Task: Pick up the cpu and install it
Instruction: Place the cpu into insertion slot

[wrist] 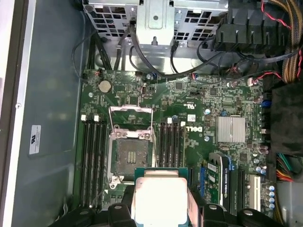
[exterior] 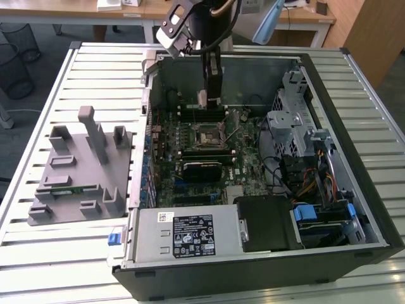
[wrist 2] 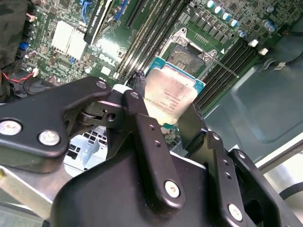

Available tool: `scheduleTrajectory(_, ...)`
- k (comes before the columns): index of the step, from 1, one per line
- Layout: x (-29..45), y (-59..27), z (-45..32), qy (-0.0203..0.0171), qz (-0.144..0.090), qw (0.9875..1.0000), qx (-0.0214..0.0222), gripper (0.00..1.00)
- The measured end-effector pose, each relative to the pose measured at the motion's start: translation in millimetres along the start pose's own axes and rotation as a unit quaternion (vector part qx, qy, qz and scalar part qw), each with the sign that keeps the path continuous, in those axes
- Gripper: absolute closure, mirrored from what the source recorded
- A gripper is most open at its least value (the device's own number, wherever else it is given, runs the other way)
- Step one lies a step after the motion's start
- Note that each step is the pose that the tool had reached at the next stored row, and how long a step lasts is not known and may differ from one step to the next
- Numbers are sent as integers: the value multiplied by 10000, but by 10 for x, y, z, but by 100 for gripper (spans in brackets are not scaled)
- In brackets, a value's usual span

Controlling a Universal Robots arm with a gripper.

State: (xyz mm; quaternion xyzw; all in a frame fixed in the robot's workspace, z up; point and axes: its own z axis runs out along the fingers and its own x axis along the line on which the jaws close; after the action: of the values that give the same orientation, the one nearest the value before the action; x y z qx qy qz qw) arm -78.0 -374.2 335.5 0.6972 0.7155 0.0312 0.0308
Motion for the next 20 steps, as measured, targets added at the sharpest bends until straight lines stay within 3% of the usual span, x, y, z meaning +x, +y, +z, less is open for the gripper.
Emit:
scheduleTrajectory(14,125,20,139,6,66,10000,-1,47)
scheduleTrajectory(20,159,24,195,-2,65,10000,-20,47)
